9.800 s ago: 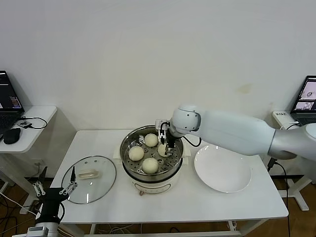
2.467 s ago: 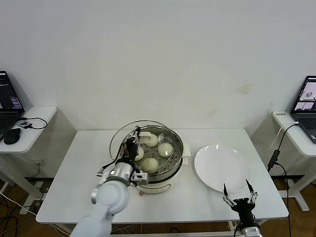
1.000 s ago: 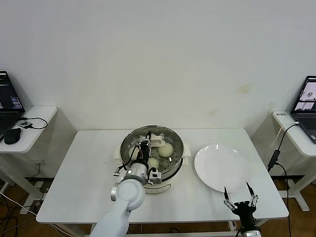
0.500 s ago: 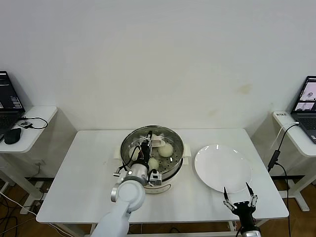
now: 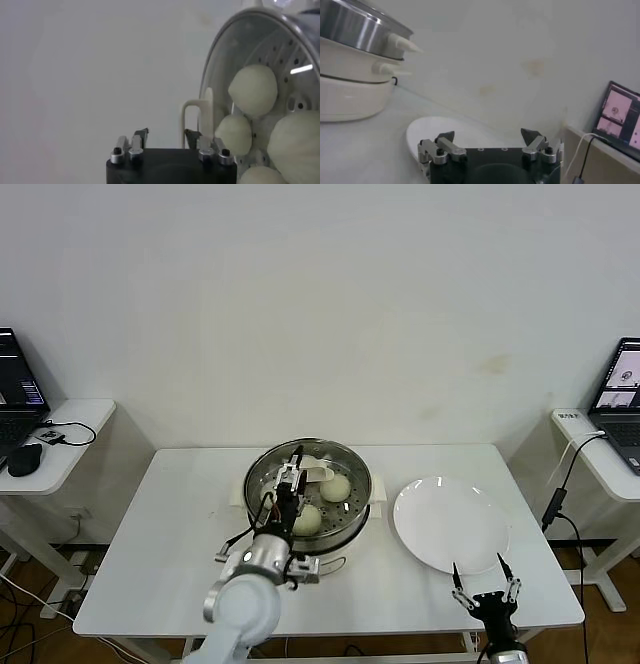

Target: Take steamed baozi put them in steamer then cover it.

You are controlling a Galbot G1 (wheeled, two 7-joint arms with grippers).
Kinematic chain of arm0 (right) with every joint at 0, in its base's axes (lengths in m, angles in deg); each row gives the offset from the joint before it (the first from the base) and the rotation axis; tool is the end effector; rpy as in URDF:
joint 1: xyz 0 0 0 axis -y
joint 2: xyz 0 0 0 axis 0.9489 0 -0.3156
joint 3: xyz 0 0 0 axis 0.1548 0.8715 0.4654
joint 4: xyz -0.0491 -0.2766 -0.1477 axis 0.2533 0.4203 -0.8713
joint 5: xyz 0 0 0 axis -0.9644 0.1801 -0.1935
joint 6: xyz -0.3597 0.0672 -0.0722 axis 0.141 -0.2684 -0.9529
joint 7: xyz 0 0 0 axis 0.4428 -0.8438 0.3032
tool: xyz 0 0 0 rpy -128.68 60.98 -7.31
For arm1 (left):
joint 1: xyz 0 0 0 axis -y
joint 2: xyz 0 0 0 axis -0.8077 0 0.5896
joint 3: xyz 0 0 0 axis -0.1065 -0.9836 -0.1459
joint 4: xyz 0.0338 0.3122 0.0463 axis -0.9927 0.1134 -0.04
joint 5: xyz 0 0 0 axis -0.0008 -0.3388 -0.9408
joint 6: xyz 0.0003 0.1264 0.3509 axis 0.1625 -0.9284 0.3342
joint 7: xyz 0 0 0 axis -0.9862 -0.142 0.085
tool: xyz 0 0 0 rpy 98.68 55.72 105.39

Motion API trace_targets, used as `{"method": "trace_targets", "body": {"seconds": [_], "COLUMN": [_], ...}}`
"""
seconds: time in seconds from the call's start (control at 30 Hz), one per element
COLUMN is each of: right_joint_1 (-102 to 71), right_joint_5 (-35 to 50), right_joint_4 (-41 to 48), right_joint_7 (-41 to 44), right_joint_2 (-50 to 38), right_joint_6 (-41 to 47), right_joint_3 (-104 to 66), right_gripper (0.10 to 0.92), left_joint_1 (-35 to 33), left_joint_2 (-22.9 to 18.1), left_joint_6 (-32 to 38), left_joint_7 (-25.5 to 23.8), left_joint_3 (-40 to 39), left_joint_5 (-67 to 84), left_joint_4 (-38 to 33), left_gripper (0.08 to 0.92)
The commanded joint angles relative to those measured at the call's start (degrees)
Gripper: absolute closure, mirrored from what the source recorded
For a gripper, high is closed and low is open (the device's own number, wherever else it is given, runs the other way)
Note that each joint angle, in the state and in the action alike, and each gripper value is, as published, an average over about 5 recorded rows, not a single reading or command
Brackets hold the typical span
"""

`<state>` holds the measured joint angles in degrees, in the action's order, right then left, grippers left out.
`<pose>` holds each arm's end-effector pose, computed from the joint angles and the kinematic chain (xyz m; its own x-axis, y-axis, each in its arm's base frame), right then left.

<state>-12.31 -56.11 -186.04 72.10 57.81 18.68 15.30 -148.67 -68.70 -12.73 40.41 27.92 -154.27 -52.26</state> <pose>0.1794 -0.1113 -0.3887 -0.9993 0.0296 0.0248 0.0167 0.9102 -0.4138 0.2960 -0.1004 -0.2124 -0.9756 0.2182 -0.0239 -0.0049 0.0872 0.9962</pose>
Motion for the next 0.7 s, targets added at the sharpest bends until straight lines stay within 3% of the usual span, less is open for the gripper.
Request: {"method": "trace_targets", "body": {"seconds": [0.03,0.1,0.27,0.47,0.7], "right_joint_1": [0.1,-0.1,-0.6,-3.2,-5.8], "right_joint_5": [1.0,1.7,3.5,7.1,10.3], "right_joint_4": [0.5,0.3,-0.3,-2.8,-6.7], "right_joint_7": [0.8,1.2,1.4,1.4,1.4], "right_joint_2": [0.0,0.0,-0.2,-1.3,-2.2], "right_joint_6": [-0.3,-0.2,0.3,2.1,8.0], "right_joint_3": [0.5,1.0,2.6,5.1,6.4], "right_gripper": [0.203,0.203,0.203,0.203,0.203], "left_joint_1": [-20.7,-24.6,-29.6,-33.0,-33.9], "left_joint_2": [6.9,8.2,6.4,4.3,4.0], "left_joint_6": [2.6,7.4,31.4,31.1,31.8], "left_joint_7": [10.5,14.8,19.6,23.1,22.5], "left_joint_3": [7.6,12.8,25.3,29.8,30.7], "left_joint_5": [24.6,40.6,79.1,96.2,97.4], "left_joint_4": [-18.2,-17.6,-6.4,-1.7,2.6], "left_gripper": [0.276,0.225,0.18,0.177,0.177]}}
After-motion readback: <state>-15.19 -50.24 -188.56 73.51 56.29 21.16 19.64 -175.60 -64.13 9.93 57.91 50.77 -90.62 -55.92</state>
